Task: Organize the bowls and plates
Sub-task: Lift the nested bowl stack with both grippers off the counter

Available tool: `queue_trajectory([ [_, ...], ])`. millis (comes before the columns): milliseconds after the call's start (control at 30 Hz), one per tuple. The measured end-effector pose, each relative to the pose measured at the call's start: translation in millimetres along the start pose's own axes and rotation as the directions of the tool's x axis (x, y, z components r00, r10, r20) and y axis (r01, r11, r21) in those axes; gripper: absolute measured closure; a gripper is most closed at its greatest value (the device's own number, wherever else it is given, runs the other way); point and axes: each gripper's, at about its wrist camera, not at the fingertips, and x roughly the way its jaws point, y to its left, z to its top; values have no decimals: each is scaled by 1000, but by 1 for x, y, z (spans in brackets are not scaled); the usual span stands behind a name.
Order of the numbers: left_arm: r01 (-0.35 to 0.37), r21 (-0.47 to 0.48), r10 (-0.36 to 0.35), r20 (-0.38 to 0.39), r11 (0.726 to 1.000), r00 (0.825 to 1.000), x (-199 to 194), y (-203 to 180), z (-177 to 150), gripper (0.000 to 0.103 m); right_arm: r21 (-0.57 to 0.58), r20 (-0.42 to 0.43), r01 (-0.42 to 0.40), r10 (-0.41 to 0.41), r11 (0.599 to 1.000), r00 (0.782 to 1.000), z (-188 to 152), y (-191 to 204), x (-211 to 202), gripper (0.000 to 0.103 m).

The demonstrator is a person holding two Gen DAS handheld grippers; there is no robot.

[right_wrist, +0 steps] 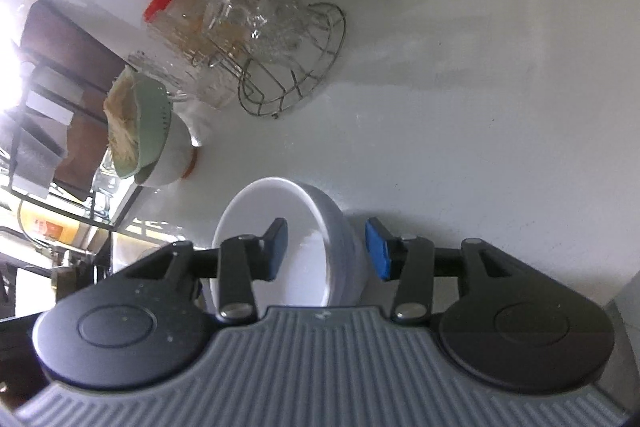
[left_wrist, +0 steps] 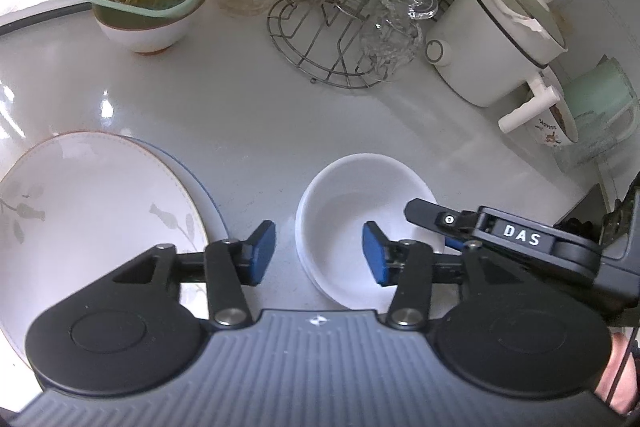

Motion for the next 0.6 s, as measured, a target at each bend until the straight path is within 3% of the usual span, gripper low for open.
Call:
queue_trajectory([
  [300,-1,-19,1,-13,1000,1000,3,0,0,39,30,-86,17,-14,999,996,-3,-6,26,59],
  [500,7,-34,-7,-16,999,1000,6,-3,-1,39,46,-121,14,-8,999,993,-4,-7,29,74],
  [600,11,-38,-12,-27,999,1000,8,-5,-2,39,54,-127,24,-17,998,992,-5,-9,27,76],
])
